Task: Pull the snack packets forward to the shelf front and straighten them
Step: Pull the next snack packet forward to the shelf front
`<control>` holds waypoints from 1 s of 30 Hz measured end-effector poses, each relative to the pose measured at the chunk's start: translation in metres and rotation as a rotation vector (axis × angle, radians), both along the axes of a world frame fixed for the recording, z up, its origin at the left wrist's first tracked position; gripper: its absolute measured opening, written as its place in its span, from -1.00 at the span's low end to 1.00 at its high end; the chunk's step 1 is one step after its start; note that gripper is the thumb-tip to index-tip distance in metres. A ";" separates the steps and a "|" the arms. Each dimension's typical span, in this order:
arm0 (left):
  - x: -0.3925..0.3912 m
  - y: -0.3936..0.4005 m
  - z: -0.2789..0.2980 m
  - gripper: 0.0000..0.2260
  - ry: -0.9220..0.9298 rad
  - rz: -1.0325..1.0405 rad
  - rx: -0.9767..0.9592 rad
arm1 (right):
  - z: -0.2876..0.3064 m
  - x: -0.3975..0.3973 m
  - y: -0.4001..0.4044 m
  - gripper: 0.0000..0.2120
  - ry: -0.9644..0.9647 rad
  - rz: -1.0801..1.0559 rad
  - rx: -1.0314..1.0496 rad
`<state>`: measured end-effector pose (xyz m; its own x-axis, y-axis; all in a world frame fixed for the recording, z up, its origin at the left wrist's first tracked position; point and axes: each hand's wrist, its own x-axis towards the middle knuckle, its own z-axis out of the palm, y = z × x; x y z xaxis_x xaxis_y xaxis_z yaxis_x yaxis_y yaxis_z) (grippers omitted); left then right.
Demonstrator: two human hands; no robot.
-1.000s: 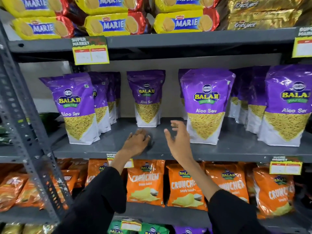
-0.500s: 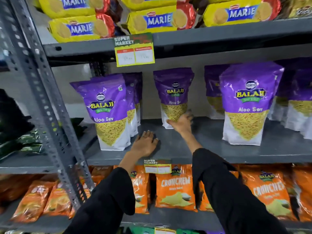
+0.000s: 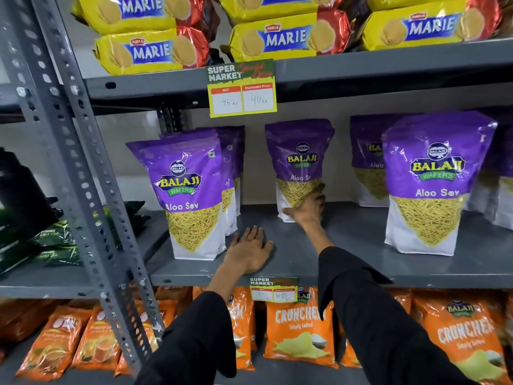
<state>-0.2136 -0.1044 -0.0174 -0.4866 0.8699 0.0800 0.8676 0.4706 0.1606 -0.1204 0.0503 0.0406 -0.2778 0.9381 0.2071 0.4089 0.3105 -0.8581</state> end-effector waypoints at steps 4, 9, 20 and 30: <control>-0.001 0.001 -0.001 -0.37 0.001 0.003 0.005 | 0.002 0.001 -0.008 0.38 0.013 -0.050 0.022; -0.001 0.001 -0.002 -0.37 0.006 0.009 0.011 | -0.003 0.011 -0.020 0.37 0.000 -0.066 0.057; 0.001 0.000 0.000 -0.36 0.004 0.017 -0.021 | -0.014 0.049 -0.055 0.25 0.022 -0.037 0.114; 0.007 -0.003 0.006 -0.39 0.017 0.010 -0.060 | -0.022 0.079 -0.086 0.25 0.047 -0.004 0.166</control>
